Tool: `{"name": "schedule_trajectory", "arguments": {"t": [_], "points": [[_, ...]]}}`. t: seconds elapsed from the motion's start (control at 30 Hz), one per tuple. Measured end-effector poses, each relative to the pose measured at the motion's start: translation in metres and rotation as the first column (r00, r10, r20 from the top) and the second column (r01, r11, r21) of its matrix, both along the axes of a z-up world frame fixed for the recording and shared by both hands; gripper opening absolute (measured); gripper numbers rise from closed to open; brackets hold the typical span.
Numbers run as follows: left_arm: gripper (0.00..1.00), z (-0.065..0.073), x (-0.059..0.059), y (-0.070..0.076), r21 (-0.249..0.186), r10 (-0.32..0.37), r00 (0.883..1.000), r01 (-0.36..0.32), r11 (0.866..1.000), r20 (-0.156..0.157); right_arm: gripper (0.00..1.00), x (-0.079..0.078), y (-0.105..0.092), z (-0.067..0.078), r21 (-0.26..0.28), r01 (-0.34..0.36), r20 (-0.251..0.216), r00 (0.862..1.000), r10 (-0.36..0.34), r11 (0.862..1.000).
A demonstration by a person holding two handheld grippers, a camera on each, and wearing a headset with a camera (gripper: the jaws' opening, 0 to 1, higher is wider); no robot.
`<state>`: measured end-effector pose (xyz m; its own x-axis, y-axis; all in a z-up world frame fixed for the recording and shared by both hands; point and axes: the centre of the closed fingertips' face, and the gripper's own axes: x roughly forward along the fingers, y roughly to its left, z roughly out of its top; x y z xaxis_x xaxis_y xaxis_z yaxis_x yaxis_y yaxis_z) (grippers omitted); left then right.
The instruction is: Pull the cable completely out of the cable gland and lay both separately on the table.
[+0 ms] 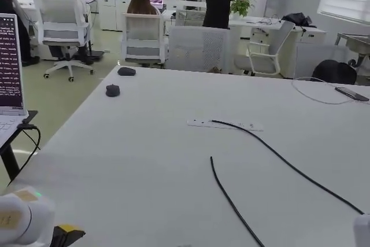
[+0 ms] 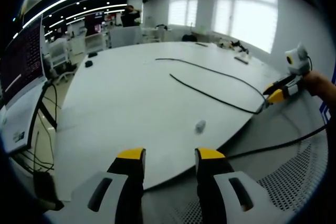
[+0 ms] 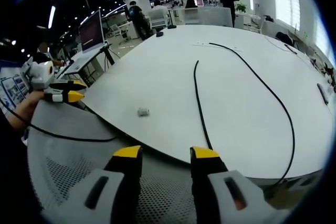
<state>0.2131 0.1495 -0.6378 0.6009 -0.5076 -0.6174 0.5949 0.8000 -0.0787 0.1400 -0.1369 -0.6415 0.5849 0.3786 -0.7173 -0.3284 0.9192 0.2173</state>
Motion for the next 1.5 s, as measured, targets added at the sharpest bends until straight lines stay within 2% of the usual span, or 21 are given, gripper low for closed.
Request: {"name": "schedule_trajectory", "arguments": {"t": [1.5], "points": [[0.36, -0.0018, -0.0011, 0.0024, 0.018, 0.009, 1.000, -0.009, 1.000, -0.006, 0.38, -0.0011, 0.0010, -0.0013, 0.006, -0.006, -0.010, 1.000, 0.006, 1.000]]}}
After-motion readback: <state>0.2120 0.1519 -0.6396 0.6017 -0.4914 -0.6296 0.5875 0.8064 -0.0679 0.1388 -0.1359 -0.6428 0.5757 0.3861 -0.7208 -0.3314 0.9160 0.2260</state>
